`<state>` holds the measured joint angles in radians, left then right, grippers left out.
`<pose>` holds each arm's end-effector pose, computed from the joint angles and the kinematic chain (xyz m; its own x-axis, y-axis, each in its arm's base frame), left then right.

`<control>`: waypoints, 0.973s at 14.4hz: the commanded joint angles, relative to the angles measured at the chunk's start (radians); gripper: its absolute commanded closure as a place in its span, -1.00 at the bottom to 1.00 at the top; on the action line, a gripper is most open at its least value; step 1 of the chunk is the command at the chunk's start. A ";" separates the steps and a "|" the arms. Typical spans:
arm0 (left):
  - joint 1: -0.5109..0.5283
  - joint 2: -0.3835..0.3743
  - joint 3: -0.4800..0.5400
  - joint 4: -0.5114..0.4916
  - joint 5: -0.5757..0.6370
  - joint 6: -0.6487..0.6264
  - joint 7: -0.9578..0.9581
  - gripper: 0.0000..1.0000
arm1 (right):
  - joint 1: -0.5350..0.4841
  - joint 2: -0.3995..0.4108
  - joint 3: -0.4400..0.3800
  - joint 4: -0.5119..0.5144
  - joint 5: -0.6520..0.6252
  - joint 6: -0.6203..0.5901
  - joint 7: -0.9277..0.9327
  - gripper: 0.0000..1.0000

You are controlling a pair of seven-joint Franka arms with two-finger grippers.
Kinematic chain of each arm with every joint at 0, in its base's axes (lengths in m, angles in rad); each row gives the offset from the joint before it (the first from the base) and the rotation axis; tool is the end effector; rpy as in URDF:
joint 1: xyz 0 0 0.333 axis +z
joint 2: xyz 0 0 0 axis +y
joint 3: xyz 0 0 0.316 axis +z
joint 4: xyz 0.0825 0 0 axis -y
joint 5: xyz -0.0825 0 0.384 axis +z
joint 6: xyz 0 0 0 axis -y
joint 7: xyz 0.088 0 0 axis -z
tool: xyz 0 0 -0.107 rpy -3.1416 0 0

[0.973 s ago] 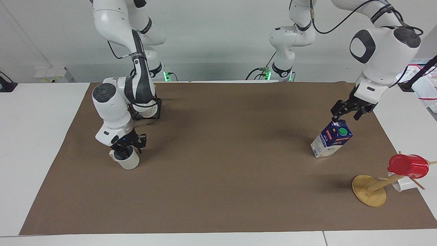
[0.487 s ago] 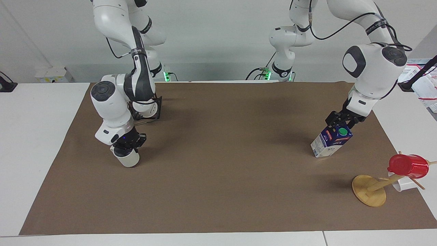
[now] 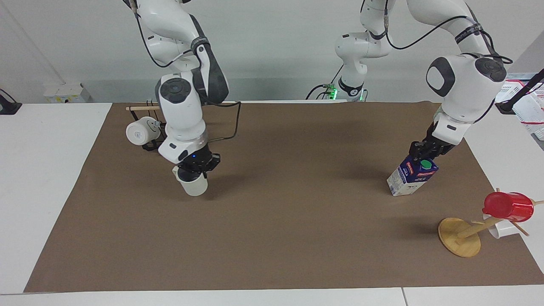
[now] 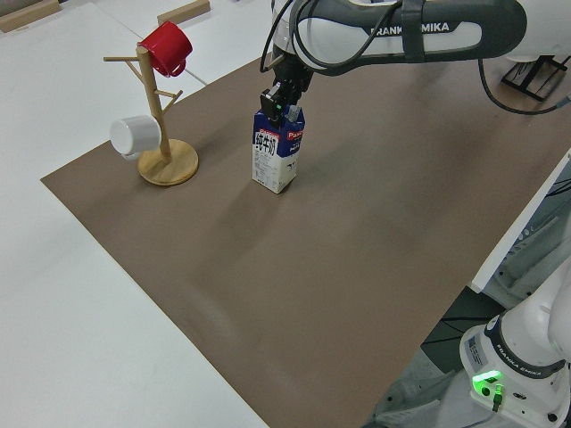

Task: Place cup and milk on table
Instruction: 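Grasp the white mug with the right gripper while the left gripper grasps the milk carton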

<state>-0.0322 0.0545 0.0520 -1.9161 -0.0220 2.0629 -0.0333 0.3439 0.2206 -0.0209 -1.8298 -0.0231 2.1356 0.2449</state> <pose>0.5828 0.0099 0.4722 0.9938 0.0630 0.0915 0.0614 -0.9979 0.0205 0.5929 0.1982 0.4202 0.9920 0.0900 0.0885 0.0900 -0.9959 0.0037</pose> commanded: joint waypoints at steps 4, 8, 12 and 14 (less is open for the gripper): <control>0.003 -0.031 0.002 0.025 0.017 -0.035 -0.013 1.00 | 0.159 0.212 -0.002 0.309 -0.009 -0.042 0.286 1.00; 0.002 -0.035 0.002 0.081 0.036 -0.115 -0.013 1.00 | 0.266 0.278 -0.002 0.365 -0.023 -0.004 0.421 1.00; -0.003 -0.042 0.002 0.086 0.036 -0.129 -0.013 1.00 | 0.299 0.283 -0.002 0.291 -0.043 0.134 0.416 1.00; -0.003 -0.047 0.002 0.086 0.036 -0.132 -0.013 1.00 | 0.302 0.264 -0.002 0.229 -0.058 0.159 0.410 1.00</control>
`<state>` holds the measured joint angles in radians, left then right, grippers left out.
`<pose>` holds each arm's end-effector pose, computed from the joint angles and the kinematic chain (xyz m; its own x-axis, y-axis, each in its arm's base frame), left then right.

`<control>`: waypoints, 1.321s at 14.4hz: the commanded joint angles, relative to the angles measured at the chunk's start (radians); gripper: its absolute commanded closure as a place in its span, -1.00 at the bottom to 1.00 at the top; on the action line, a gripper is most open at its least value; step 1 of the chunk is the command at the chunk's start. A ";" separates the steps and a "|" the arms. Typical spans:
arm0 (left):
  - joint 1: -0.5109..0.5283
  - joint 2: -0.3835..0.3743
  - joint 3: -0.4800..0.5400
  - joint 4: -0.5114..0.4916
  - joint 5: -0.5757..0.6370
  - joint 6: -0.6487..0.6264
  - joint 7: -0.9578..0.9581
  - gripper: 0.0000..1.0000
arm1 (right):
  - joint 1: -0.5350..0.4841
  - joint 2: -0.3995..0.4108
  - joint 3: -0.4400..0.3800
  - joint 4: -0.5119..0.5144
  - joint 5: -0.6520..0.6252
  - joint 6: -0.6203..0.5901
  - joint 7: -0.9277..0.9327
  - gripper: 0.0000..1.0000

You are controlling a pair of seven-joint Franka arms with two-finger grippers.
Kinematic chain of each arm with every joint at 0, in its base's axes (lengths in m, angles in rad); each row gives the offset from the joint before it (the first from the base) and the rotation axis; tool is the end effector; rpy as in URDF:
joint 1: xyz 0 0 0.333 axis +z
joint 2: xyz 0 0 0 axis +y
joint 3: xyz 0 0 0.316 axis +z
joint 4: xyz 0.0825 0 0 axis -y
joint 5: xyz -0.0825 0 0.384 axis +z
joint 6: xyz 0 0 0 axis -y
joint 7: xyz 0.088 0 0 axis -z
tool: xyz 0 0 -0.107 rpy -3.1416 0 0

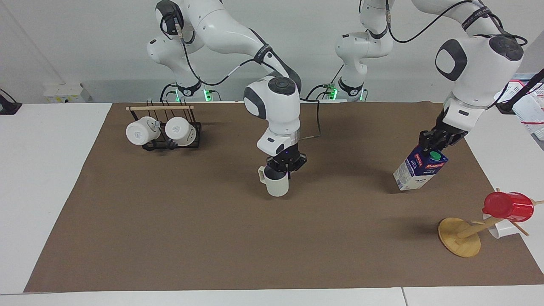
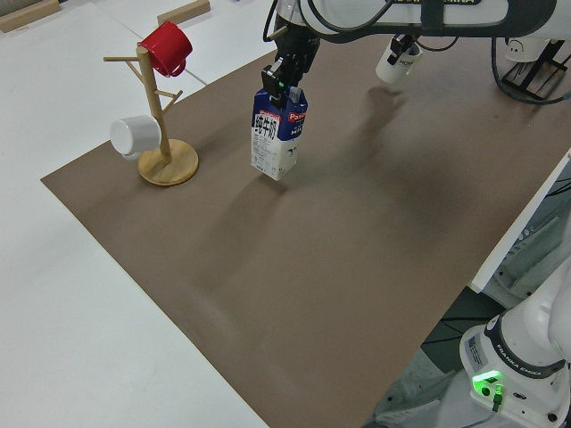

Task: Place cup and milk on table
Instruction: 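Grasp the white mug with the right gripper while the left gripper grasps the milk carton, then set the mug down mid-table with the right gripper while the left lifts the carton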

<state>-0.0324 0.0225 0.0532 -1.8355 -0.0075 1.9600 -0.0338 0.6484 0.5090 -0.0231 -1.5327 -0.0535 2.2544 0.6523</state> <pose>0.5796 0.0113 0.5199 0.9932 0.0572 0.1016 0.0565 -0.9984 0.0094 0.5784 0.4191 0.3822 0.9793 -0.0019 0.2026 0.0147 -0.9966 -0.0807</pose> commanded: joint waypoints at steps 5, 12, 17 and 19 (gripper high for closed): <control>-0.004 -0.016 0.000 0.004 0.021 -0.033 -0.014 1.00 | 0.001 -0.043 -0.001 -0.110 -0.084 0.021 0.001 1.00; -0.009 -0.016 -0.001 0.004 0.021 -0.032 -0.018 1.00 | -0.001 -0.067 -0.001 -0.155 -0.104 0.005 0.000 1.00; -0.012 -0.018 -0.004 0.002 0.021 -0.033 -0.023 1.00 | -0.028 -0.095 -0.001 -0.164 -0.104 0.001 -0.003 -1.00; -0.014 -0.018 -0.007 0.002 0.021 -0.033 -0.023 1.00 | -0.081 -0.142 -0.001 -0.161 -0.100 -0.030 -0.008 -1.00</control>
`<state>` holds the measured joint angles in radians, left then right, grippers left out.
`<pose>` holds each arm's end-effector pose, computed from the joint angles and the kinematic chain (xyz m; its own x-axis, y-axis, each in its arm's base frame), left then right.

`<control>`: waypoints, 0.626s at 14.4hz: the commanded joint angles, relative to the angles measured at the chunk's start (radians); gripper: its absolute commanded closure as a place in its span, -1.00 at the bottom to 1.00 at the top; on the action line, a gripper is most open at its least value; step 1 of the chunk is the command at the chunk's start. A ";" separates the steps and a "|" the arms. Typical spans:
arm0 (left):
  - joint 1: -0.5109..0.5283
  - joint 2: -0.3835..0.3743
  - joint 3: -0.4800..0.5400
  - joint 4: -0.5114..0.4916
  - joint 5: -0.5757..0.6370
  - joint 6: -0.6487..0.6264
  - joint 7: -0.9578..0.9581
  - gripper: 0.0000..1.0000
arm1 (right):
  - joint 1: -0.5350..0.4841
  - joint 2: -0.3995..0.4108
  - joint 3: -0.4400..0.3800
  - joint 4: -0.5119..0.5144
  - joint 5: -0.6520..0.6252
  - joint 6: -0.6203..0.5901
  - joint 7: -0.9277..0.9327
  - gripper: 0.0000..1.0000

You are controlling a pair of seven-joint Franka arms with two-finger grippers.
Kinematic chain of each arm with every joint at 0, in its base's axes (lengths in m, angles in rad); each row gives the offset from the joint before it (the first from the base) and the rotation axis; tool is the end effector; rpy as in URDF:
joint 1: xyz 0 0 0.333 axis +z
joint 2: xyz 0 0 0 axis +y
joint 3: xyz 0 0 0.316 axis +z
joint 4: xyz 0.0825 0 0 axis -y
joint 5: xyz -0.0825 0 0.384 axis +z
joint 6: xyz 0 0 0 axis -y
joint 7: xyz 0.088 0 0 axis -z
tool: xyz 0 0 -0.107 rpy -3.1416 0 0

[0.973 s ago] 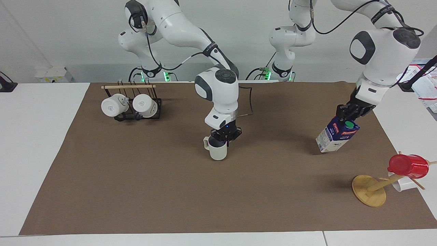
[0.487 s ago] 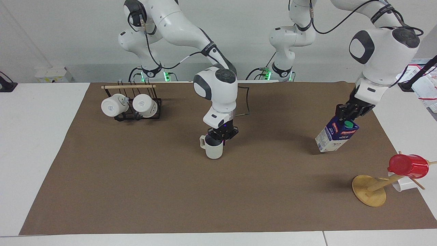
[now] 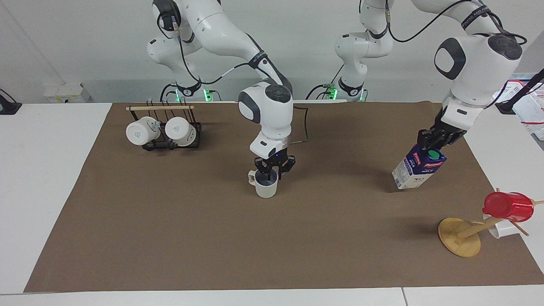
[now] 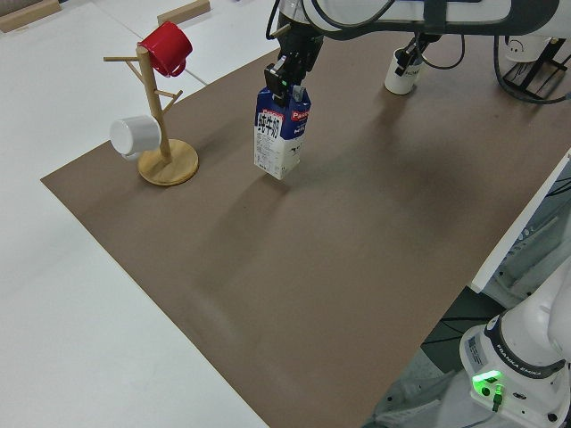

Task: Place cup and milk on table
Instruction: 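Set the mug down mid-table with the right gripper while the left lifts the carton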

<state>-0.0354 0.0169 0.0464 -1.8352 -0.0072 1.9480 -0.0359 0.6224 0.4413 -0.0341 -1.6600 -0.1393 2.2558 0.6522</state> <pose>0.5774 0.0057 0.5221 0.9942 0.0494 0.0955 0.0487 -0.9988 0.0096 0.5713 0.3799 0.3686 0.9798 0.0217 0.1987 0.0187 -0.9997 0.0171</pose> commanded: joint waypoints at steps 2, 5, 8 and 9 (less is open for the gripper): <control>-0.023 -0.011 -0.002 0.002 0.021 -0.018 -0.041 1.00 | -0.117 -0.134 0.010 -0.030 0.000 -0.103 -0.017 -1.00; -0.108 -0.011 -0.003 0.004 0.021 -0.005 -0.169 1.00 | -0.194 -0.211 0.010 -0.023 0.010 -0.217 -0.083 -1.00; -0.222 -0.006 -0.003 0.004 0.021 0.012 -0.303 1.00 | -0.251 -0.275 0.008 -0.023 0.032 -0.303 -0.152 -1.00; -0.268 0.000 -0.003 0.004 0.021 0.025 -0.361 1.00 | -0.277 -0.295 0.008 -0.024 0.033 -0.327 -0.173 -1.00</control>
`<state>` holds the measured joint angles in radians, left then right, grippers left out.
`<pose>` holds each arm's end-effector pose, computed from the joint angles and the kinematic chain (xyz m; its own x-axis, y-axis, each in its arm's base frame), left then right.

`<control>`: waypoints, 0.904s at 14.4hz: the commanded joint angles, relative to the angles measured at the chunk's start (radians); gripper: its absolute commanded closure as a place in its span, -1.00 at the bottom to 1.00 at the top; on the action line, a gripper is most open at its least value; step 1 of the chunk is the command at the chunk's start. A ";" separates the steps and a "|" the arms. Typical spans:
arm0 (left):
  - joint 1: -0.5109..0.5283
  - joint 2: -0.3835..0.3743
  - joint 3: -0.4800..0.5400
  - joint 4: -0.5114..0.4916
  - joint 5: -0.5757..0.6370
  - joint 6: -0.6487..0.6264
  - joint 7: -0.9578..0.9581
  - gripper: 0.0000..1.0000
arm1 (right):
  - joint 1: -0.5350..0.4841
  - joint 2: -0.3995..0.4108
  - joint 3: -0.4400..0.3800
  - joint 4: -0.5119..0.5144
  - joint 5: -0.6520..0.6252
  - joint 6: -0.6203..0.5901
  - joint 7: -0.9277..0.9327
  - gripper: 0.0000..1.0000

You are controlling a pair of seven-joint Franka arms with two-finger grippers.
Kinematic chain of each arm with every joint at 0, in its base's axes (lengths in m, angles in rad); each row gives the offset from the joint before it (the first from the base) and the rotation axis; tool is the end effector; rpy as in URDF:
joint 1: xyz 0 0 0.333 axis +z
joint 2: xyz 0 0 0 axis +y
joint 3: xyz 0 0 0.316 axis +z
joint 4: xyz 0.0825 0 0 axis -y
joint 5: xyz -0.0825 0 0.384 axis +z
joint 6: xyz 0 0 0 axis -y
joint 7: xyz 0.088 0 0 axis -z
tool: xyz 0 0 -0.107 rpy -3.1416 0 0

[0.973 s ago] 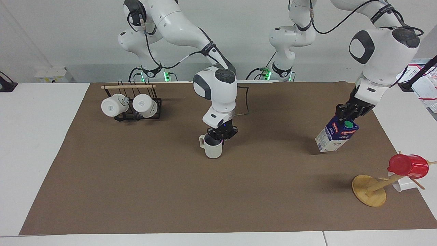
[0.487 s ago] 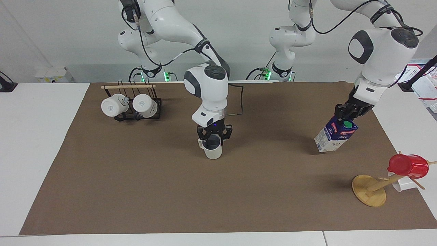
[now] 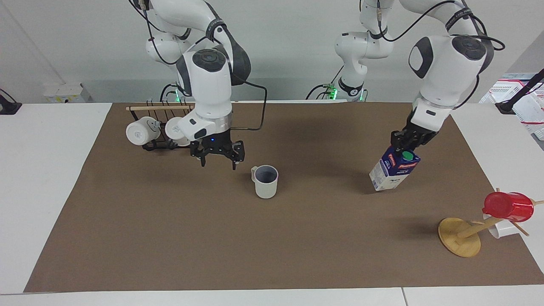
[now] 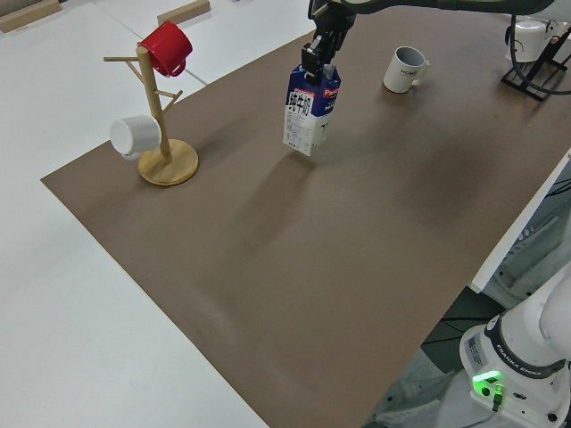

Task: Place cup and milk on table
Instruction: 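Set the mug down mid-table with the right gripper while the left lifts the carton, then carry the milk carton toward the mug while the right gripper withdraws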

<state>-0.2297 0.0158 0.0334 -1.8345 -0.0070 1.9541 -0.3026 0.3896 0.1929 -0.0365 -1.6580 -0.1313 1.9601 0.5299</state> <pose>0.5667 -0.1133 0.5237 0.9892 0.1096 0.0971 0.1065 -0.9936 0.0368 0.5960 0.2122 0.5044 0.9794 -0.1256 0.1582 -0.1367 -0.9887 0.0612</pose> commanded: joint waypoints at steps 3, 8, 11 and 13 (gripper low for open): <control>-0.216 0.012 0.010 0.004 0.054 0.045 -0.267 1.00 | -0.132 -0.105 0.010 -0.025 0.027 -0.113 -0.170 -1.00; -0.375 0.091 0.010 0.066 0.091 0.077 -0.486 1.00 | -0.273 -0.230 0.000 -0.016 0.081 -0.294 -0.362 -1.00; -0.410 0.160 0.010 0.136 0.091 0.080 -0.495 1.00 | -0.369 -0.231 -0.003 0.064 0.099 -0.433 -0.450 -1.00; -0.416 0.197 0.008 0.158 0.094 0.126 -0.492 1.00 | -0.391 -0.205 -0.003 0.128 0.084 -0.487 -0.473 -1.00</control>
<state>-0.6255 0.1609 0.0266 -1.7283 0.0632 2.0490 -0.7794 0.0207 -0.0524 -0.0474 -1.5969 -0.0541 1.5235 0.0850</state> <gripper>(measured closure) 0.590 0.000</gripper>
